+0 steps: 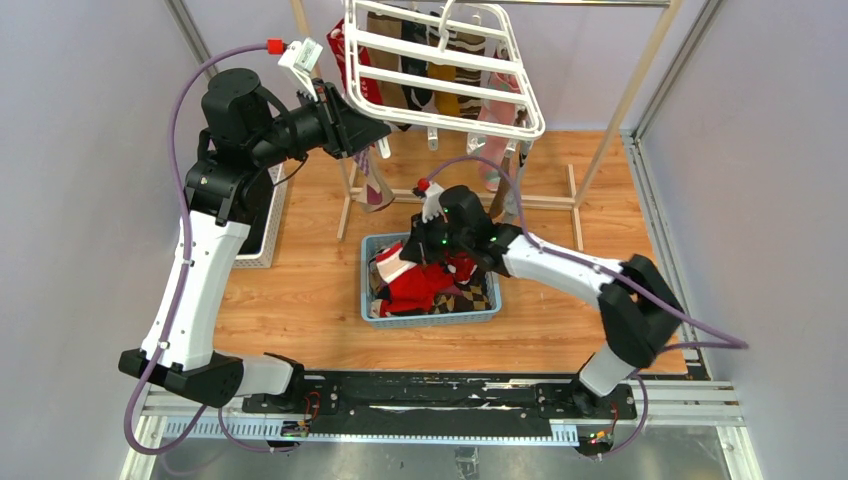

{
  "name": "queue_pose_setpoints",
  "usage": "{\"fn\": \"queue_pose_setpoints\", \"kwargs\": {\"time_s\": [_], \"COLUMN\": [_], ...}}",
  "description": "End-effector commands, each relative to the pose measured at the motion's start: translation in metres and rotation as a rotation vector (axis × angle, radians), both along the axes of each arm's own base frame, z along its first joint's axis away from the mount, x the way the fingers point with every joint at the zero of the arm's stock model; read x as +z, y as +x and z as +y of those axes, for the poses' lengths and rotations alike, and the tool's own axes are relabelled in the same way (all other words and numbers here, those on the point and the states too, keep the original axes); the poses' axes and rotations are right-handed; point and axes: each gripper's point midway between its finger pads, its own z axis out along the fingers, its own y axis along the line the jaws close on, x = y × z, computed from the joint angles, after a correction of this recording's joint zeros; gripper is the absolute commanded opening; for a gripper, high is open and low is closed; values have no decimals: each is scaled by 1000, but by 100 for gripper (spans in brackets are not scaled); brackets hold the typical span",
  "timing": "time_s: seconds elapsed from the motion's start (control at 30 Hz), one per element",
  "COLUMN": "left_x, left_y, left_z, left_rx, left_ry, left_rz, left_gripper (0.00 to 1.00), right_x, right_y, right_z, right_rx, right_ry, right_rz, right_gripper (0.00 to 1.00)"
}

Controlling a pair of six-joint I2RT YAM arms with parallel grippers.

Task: Clip the socks to the hanger
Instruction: Pick up the sock from the bin.

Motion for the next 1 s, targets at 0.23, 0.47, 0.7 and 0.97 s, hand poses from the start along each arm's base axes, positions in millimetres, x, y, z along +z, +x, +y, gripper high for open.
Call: {"fn": "queue_pose_setpoints", "kwargs": {"time_s": [0.23,0.47,0.7,0.97], "left_x": [0,2,1,1], "left_y": [-10,-10,-11,-11], "left_z": [1,1,0,-2], "left_rx": [-22,-23,-28,-40], "left_ry": [31,28,27,17], "left_rz": [-8,-10,-4,7], "left_gripper": [12,12,12,11], "right_x": [88,136,184,247], "right_y": [-30,-50,-53,-38], "right_z": [-34,-53,-73,-59], "right_rx": [-47,-57,-125,-154], "right_ry": [165,218,265,400], "right_rz": [-196,-304,-451,-574], "right_gripper": [0,0,0,0]}}
